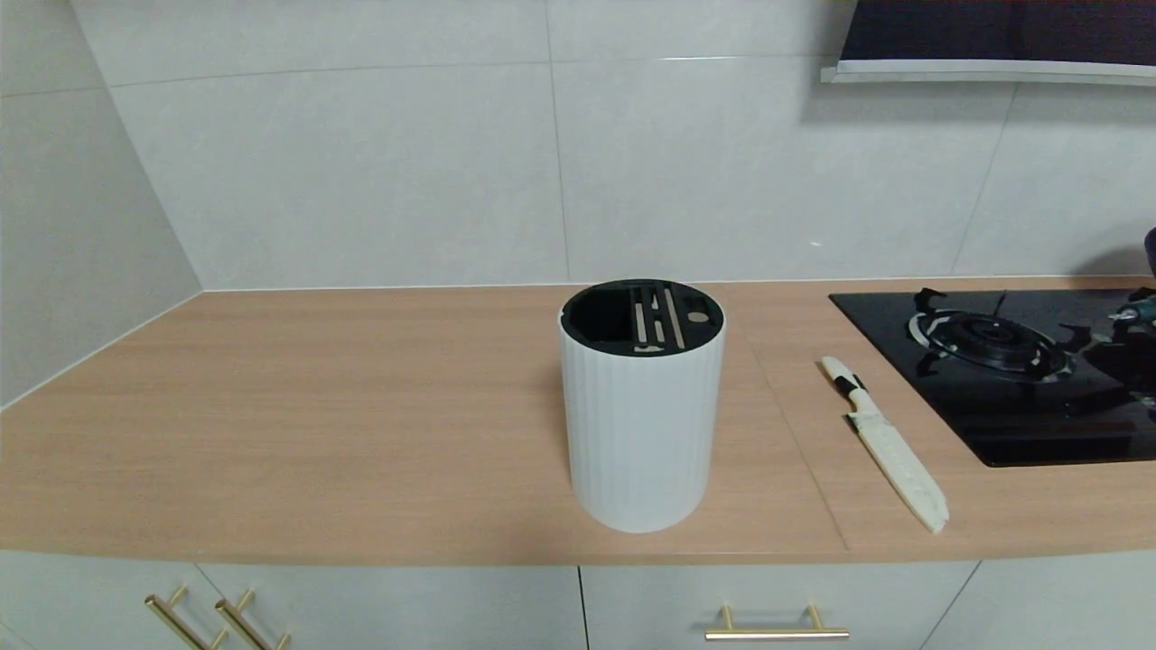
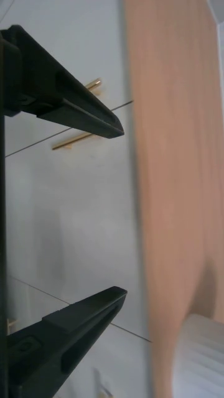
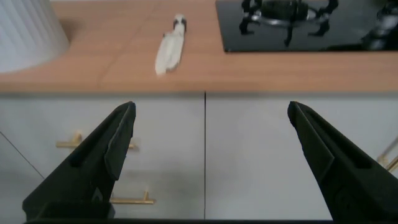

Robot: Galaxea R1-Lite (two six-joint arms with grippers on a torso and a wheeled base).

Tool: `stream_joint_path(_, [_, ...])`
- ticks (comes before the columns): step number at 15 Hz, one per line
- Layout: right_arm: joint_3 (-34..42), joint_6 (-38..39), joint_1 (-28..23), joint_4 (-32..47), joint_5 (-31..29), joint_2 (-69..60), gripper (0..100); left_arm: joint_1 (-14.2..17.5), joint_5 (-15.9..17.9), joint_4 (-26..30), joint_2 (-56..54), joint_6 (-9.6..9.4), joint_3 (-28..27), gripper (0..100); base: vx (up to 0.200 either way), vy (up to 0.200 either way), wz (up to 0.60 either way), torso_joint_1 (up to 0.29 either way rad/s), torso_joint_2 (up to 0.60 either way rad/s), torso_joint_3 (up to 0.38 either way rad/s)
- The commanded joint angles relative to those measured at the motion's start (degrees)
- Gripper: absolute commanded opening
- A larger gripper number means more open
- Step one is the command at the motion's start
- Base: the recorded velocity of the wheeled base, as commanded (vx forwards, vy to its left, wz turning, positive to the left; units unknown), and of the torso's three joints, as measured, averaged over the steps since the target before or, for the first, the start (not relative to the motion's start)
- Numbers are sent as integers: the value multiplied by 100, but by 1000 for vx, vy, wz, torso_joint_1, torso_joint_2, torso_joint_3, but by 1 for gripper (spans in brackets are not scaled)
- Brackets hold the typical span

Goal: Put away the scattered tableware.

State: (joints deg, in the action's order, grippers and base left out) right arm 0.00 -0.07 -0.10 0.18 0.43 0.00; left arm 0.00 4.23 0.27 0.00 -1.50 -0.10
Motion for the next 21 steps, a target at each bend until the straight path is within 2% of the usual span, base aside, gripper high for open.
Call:
stream_joint_path(1, [0,-1,1,-1,1,9,100,0,-1,0,0,1,1,100,0,0,0,232,-510,-300])
stream_joint_path(13, [0,-1,1,-1,1,9,100,0,-1,0,0,1,1,100,0,0,0,259,-555,-303])
stream_joint_path(18, [0,16,1,-1,1,9,100,0,-1,0,0,1,1,100,0,0,0,197,-395,-210])
stream_joint_path(21, [0,7,1,-1,1,9,100,0,-1,0,0,1,1,100,0,0,0,28,-58,-34])
